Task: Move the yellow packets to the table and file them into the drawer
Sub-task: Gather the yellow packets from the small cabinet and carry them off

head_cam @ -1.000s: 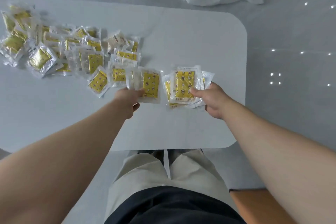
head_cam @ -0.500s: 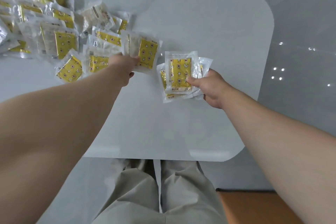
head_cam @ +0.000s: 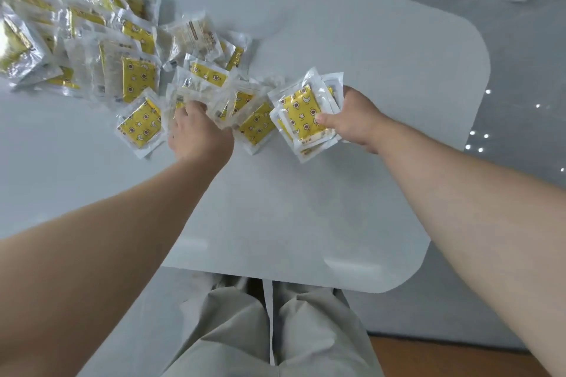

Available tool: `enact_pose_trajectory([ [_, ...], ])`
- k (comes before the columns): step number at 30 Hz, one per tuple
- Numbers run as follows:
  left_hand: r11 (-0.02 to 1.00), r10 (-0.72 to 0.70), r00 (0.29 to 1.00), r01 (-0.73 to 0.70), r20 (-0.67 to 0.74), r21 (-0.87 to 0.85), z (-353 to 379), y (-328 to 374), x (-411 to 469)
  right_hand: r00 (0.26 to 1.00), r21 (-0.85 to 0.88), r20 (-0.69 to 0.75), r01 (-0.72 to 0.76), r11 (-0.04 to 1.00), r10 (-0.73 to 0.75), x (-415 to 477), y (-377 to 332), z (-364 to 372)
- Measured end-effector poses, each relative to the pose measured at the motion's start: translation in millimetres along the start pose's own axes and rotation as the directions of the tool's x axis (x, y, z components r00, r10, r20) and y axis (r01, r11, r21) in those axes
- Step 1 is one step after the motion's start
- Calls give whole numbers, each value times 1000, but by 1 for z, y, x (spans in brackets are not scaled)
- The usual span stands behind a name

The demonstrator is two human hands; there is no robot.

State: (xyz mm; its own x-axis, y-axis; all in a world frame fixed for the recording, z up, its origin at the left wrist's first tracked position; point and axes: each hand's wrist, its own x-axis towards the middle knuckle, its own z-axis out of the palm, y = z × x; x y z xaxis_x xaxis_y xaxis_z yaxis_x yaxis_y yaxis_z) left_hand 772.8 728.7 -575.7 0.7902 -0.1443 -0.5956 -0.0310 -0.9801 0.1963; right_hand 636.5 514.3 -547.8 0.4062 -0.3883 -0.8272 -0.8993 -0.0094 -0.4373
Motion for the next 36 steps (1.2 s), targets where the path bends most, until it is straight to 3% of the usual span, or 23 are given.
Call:
enact_pose_trajectory([
  [4, 991, 12, 996, 0, 94, -131, -6, -21, -7, 994, -260, 65, 105, 960, -91, 37, -47, 8],
  [9, 975, 44, 992, -17, 118, -223, -1, -36, -7, 984, -554, 87, 176, 814, -153, 76, -88, 28],
  [15, 963, 55, 991, -21, 122, -267, 7, -40, -3, 984, -749, -89, 38, 661, -157, 96, -96, 54],
  [19, 960, 56, 991, -20, 121, -280, 7, -41, -2, 968, -753, -178, -18, 657, -177, 98, -88, 58],
  [29, 964, 82, 985, -40, 151, -264, -37, -28, -46, 960, -679, -177, 41, 733, -218, 5, -42, 50],
  [36, 969, 188, 945, -135, 269, -205, -95, -3, -124, 984, -353, -139, 56, 934, -112, -124, 1, 38],
])
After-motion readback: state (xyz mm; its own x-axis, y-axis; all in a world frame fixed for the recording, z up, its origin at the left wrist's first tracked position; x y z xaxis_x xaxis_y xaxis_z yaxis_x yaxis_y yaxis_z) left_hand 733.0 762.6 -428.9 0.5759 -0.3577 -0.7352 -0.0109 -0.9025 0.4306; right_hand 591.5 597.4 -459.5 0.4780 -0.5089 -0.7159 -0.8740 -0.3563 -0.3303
